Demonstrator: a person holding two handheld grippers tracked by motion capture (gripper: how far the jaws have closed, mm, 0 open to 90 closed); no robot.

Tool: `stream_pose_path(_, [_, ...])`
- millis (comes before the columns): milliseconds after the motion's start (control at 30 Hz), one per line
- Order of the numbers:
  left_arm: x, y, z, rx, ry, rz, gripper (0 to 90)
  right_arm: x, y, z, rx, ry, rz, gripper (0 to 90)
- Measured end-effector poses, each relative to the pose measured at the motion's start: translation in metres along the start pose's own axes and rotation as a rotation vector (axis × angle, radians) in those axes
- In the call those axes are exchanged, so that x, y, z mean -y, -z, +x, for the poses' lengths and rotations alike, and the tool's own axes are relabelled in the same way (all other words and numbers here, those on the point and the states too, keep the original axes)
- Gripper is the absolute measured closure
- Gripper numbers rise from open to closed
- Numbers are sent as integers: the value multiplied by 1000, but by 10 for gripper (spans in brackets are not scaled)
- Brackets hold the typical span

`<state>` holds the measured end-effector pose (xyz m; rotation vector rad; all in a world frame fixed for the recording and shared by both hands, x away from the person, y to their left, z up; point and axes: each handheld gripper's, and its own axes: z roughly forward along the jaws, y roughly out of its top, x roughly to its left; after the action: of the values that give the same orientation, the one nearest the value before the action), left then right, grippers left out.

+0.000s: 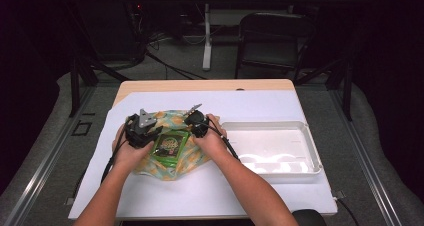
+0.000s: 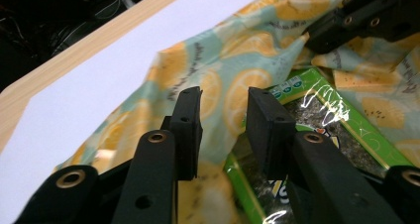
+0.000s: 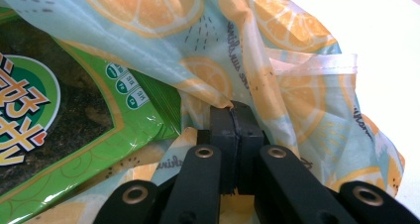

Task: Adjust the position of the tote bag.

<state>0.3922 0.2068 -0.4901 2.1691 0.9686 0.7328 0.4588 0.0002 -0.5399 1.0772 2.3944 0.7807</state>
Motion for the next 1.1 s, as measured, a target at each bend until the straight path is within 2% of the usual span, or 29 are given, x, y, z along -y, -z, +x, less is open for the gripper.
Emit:
stream_pose_path(67, [1,7,7,-6,16,-7,656,-1,1,0,0,8,6,900])
stream_pose_path(133, [2,11,12,10,32,-9,632,-1,1,0,3,11,8,899])
stream_pose_path(267, [5,13,17,42,7,17,582,-1,2,0,4,14,6,897])
stream_pose_path(367, [7,7,17,43,-19,37,546,-1,1,0,5,16,7,897])
stream_pose_path(433, [7,2,14,70,-25,51,544,-1,2,0,7,24,14,897])
stream_pose_path(500, [8,-3,8,93,-56,75,616,-1,3,0,8,28,19,897])
stream_pose_path(600, [9,-8,3,94,-89,102,739,0,1,1,6,6,-7,896])
stream_pose_path(633, [10,-10,1,100,-89,113,775,0,1,1,2,-3,-21,896])
stream_pose_path(667, [10,-11,0,106,-87,117,846,0,1,0,1,9,-12,896])
stream_pose_path(733, [11,-14,-2,121,-91,135,900,0,2,0,1,6,-9,896])
stream_pose_path(767, [12,-16,-4,135,-91,150,900,0,2,0,0,7,-8,895])
stream_pose_path(833, [12,-19,-6,134,-100,168,900,-1,3,-1,-2,13,1,895])
stream_pose_path(900, [13,-21,-7,113,-107,175,900,-1,3,0,-3,11,1,895])
stream_pose_path(933, [13,-21,-8,102,-105,170,900,-1,3,0,-3,14,-3,894])
stream_pose_path(967, [12,-20,-8,95,-104,164,900,-1,4,-1,-1,30,15,895])
stream_pose_path(1000, [12,-19,-9,86,-107,159,900,-1,3,0,-5,14,0,894])
stream_pose_path(1100, [10,-11,-9,41,-110,136,900,-1,4,0,-5,19,3,893])
